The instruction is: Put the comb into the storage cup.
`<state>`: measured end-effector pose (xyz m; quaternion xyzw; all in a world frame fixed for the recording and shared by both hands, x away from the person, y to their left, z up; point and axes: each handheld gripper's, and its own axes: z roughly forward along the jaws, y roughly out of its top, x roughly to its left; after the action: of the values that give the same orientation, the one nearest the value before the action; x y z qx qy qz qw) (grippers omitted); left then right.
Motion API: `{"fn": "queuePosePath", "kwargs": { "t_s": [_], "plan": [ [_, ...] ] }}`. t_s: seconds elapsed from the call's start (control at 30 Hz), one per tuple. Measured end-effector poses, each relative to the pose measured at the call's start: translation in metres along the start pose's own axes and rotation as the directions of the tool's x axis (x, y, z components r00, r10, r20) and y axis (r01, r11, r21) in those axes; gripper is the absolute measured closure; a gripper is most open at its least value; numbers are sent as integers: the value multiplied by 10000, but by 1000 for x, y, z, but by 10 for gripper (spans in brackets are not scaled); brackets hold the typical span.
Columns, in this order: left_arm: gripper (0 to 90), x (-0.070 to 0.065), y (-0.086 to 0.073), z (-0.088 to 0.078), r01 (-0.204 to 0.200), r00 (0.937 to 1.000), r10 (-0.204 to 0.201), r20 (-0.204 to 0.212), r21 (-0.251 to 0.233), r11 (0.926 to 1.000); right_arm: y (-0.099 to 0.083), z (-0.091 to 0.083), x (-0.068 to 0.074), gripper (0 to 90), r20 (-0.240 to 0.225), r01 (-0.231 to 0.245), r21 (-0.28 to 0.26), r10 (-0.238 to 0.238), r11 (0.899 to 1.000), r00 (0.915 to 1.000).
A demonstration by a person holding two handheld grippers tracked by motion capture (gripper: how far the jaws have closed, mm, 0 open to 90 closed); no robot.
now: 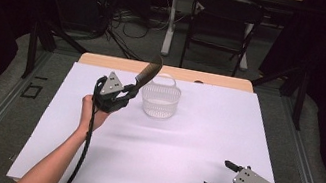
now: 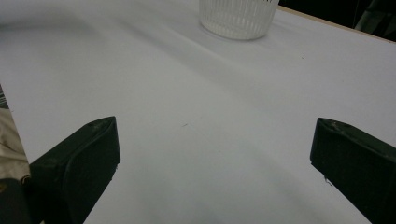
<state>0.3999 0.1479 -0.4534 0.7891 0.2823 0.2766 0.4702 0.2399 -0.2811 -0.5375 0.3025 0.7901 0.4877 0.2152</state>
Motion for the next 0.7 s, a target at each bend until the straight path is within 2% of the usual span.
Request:
{"fn": "queuePosePath", "kwargs": {
  "t_s": [0.7],
  "plan": [
    [723,-1,12,9,-515,9986,518,104,-220,9984,0,0,-1,12,19,-49,16,49,10000,10000]
  ]
}}
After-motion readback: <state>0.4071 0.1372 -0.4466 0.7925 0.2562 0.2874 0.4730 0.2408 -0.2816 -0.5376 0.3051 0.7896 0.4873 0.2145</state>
